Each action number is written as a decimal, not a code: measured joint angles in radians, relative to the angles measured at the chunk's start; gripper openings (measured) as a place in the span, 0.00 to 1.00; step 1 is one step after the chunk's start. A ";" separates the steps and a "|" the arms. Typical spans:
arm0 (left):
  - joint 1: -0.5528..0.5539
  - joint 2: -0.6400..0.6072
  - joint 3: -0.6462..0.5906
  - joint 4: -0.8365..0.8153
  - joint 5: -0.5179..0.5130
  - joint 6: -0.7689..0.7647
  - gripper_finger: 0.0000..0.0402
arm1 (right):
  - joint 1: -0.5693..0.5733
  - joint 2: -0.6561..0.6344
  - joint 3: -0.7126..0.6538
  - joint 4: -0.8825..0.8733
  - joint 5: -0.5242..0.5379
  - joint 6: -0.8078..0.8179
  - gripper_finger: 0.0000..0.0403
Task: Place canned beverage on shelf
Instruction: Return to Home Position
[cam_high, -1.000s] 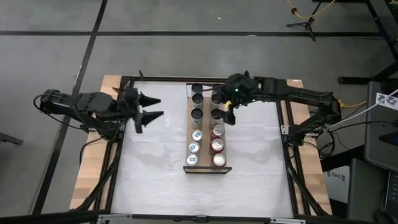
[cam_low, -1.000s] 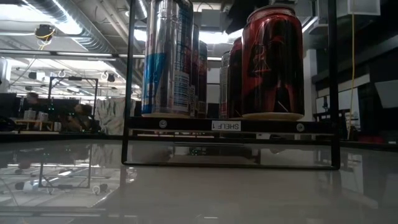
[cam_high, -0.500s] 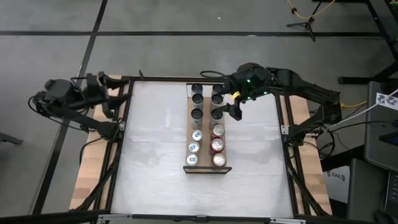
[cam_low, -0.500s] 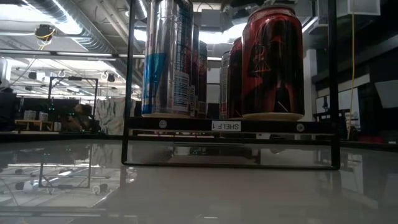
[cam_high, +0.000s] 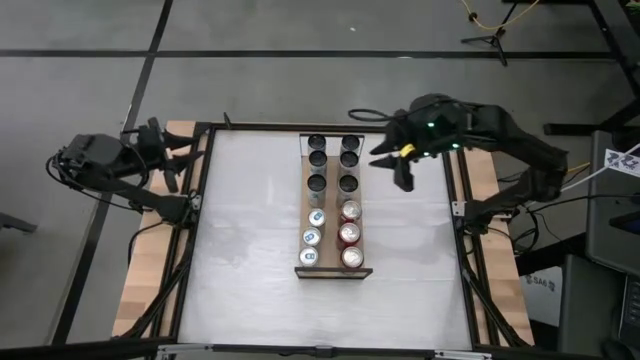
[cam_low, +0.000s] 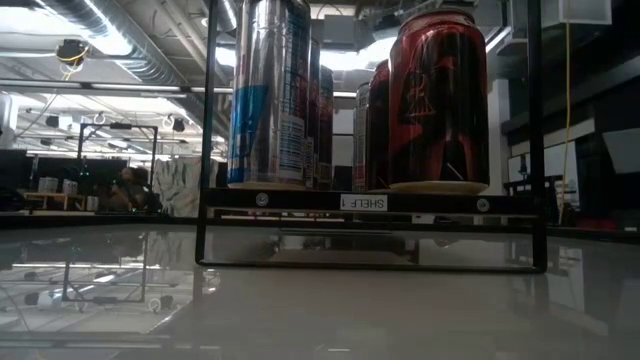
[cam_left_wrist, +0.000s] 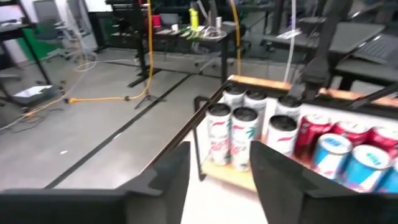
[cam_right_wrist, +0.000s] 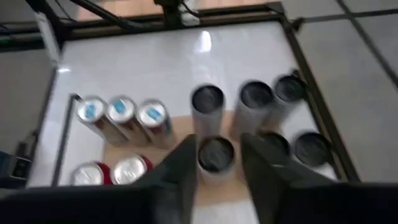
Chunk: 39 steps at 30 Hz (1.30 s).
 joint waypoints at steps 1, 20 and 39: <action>0.000 0.000 0.000 -0.012 -0.010 0.000 0.37 | 0.000 -0.014 0.000 -0.023 0.020 -0.002 0.24; 0.000 0.000 0.000 -0.106 0.043 -0.084 0.01 | -0.001 -0.491 -0.568 0.185 0.101 0.004 0.11; 0.000 -0.258 -0.217 0.059 0.018 -0.057 0.00 | -0.001 -1.030 -1.138 0.552 0.099 0.191 0.11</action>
